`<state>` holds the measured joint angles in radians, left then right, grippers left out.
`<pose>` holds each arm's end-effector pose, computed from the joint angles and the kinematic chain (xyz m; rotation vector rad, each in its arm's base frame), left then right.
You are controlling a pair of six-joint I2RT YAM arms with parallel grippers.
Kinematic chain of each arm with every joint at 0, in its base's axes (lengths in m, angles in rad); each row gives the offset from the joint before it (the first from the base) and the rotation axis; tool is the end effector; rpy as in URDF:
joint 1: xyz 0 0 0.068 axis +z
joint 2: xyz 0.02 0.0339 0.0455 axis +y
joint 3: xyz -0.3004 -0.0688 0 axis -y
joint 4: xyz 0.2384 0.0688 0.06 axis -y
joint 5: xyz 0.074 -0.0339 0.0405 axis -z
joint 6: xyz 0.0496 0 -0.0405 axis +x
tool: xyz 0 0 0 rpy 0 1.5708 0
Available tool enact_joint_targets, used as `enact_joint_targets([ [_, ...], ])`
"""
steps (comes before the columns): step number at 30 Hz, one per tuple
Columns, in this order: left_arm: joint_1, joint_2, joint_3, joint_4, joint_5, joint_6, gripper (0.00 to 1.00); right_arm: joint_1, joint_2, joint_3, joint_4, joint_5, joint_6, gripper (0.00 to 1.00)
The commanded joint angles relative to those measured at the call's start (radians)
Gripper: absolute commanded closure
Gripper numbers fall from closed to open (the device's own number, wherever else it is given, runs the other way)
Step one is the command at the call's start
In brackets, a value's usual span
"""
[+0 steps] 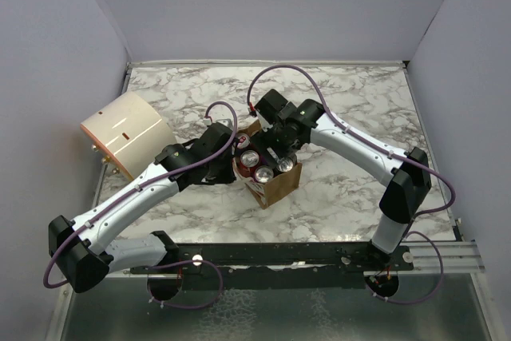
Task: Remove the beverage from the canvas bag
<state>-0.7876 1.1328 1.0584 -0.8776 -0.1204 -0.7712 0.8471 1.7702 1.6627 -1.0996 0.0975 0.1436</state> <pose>0.1498 -0.1420 0.3273 -0.0286 2.5804 -0.4691 0.2465 0.2717 0.3267 -0.9322 2.6121 0.1234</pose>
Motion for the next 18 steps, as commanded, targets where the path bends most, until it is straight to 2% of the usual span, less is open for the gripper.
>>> enact_joint_targets([
  [1, 0.005, 0.014, 0.04, -0.022, -0.012, 0.03, 0.9, 0.0, -0.027, -0.043, -0.023, 0.063, -0.023, 0.21],
  [12, 0.005, 0.044, 0.026, 0.003, 0.018, 0.039, 0.9, 0.001, -0.1, -0.16, 0.018, 0.013, 0.038, 0.21],
  [18, 0.005, 0.037, 0.019, 0.005, 0.024, 0.035, 0.9, 0.004, -0.119, -0.214, 0.044, -0.001, 0.05, 0.33],
])
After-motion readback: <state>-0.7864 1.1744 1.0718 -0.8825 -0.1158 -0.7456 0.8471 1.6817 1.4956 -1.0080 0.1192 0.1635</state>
